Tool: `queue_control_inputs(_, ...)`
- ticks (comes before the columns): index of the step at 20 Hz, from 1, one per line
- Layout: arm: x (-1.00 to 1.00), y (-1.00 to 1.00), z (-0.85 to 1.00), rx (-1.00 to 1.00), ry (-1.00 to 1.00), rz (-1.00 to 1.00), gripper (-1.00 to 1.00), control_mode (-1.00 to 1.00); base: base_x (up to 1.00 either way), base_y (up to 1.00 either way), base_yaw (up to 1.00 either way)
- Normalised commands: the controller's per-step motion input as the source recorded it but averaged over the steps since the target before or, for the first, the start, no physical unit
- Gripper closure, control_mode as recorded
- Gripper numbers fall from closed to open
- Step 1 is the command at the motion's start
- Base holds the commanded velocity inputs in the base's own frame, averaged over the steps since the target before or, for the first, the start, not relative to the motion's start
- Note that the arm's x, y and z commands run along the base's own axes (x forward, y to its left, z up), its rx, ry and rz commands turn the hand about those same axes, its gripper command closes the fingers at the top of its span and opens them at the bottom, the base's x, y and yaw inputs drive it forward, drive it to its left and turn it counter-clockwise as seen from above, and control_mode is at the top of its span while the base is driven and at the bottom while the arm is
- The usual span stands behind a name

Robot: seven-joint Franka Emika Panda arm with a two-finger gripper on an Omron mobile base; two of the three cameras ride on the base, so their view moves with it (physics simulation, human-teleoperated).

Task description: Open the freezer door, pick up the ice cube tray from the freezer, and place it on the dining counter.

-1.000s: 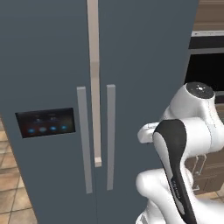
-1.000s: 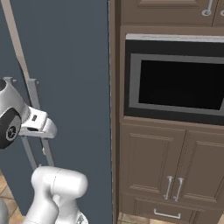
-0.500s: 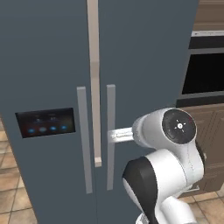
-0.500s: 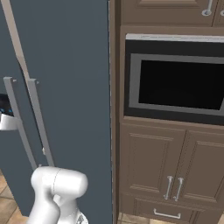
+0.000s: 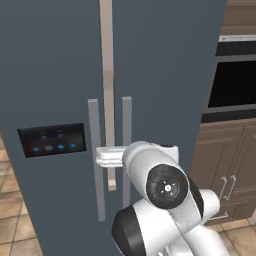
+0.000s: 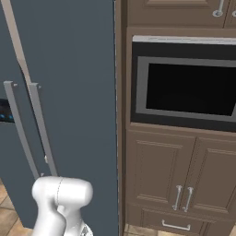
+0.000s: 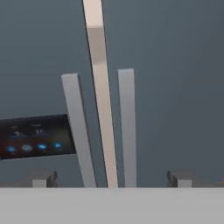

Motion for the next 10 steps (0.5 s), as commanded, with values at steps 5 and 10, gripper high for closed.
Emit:
queue_control_inputs(5,0.32,0.05,-0.64,0.05,-0.26,0.04,-1.00,-1.00,0.00,0.00,0.00)
queue_control_inputs(10,0.40,0.00,-0.45,0.00,-0.14,0.00,-1.00,-1.00,0.00,0.00,0.00)
